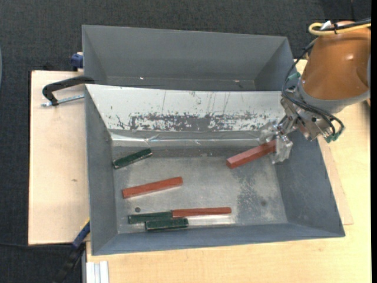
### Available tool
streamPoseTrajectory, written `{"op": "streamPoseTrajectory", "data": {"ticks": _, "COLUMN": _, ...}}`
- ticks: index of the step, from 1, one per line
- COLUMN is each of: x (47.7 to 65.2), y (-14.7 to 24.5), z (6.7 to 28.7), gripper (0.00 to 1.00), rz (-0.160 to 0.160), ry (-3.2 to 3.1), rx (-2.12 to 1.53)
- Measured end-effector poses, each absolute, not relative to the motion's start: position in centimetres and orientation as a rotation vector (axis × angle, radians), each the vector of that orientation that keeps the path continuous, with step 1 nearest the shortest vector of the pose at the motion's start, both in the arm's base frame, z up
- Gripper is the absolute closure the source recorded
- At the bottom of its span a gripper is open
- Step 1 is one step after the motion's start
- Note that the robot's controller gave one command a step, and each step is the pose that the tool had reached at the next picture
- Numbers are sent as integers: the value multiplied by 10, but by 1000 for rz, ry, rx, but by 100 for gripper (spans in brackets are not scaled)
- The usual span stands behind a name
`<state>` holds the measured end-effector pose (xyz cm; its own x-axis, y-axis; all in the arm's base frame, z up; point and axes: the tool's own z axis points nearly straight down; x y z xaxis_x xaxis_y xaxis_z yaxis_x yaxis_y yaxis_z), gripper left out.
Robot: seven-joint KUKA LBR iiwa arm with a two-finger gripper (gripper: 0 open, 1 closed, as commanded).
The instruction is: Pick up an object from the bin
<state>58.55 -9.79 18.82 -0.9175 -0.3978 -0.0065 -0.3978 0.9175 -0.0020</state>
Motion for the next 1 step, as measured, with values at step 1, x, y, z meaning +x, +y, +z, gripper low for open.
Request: {"op": "streamPoseTrajectory", "data": {"ticks": 1, "x": 602, "y": -67, "z": 316, "gripper": 100, "rz": -8, "ry": 2888, "rx": -1202}}
